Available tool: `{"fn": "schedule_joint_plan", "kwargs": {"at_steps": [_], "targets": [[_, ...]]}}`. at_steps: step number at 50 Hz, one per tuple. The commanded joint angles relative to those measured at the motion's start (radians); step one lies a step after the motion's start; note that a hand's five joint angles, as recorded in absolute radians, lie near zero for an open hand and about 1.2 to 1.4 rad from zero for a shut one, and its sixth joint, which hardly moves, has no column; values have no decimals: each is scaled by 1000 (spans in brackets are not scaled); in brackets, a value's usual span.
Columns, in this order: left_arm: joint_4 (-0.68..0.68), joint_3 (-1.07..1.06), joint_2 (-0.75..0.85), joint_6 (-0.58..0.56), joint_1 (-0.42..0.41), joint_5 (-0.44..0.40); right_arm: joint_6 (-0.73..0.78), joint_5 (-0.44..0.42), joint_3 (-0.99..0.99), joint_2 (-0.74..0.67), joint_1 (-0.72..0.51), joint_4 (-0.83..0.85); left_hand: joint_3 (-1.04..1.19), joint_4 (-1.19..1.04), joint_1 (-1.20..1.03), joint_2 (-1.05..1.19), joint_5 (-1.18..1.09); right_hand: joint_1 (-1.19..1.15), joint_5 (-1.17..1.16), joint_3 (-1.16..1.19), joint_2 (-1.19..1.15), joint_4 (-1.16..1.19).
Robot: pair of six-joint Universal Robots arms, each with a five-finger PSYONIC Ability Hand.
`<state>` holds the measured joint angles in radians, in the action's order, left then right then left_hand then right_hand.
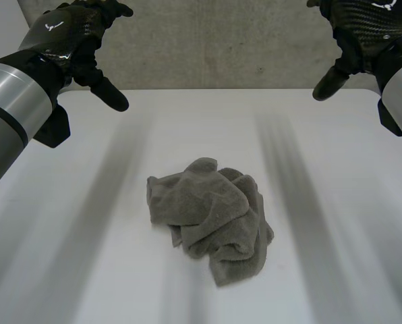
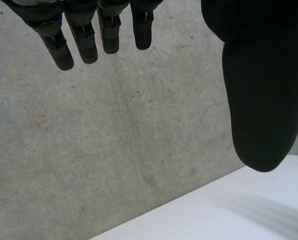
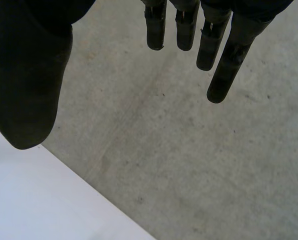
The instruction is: Fold the towel.
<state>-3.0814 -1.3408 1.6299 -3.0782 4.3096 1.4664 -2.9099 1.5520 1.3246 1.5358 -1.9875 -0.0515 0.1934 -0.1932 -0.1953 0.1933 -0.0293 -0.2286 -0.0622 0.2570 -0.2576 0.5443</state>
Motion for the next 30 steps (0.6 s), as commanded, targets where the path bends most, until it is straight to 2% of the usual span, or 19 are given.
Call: {"fn": "schedule_joint_plan", "kwargs": {"at_steps": [1,30], "targets": [[32,28,5,-2,-1,0,11,10,-65,-61,2,-108,11,-12,-9,11,-1,54,62,-82,83,-370],[41,49,1,-4,2,-6,74,-21,-87,-62,-11,-174,5,-6,-4,6,5,54,62,-82,83,-370]]}}
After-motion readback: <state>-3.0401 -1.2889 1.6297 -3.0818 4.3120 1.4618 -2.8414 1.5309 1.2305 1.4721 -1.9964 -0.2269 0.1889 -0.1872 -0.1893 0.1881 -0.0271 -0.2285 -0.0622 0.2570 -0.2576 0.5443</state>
